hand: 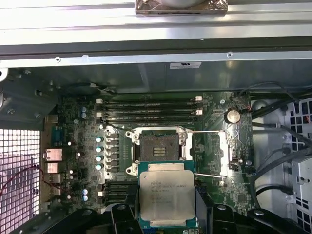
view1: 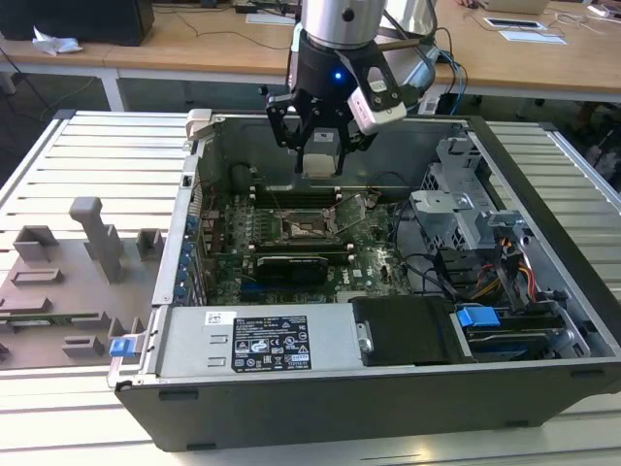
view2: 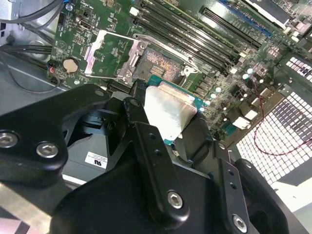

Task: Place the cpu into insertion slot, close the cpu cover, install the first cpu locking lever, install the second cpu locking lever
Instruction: 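Place the cpu into insertion slot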

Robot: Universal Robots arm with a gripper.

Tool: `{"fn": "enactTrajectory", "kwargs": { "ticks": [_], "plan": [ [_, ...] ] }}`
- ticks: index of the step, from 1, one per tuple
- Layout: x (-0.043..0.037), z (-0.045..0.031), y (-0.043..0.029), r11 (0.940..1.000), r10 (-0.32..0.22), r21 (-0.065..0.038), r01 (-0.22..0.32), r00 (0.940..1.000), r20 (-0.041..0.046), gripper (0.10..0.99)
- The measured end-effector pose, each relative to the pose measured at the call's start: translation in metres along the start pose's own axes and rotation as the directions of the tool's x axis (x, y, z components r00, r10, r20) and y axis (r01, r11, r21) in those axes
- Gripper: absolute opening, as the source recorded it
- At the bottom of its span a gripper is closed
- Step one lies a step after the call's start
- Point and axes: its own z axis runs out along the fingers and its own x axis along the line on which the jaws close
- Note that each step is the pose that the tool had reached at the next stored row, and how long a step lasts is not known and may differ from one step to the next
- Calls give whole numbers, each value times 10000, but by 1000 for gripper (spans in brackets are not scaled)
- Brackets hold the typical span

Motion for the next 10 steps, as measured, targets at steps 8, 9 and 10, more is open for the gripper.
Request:
{"fn": "enactTrajectory", "kwargs": {
  "ticks": [8,9,10],
  "plan": [
    [-2,80,-7,10000,0,0,0,10000,0,545],
    [-2,93,-8,10000,0,1,0,10000,0,545],
    [-2,107,-10,10000,0,1,0,10000,0,545]
  ]
}}
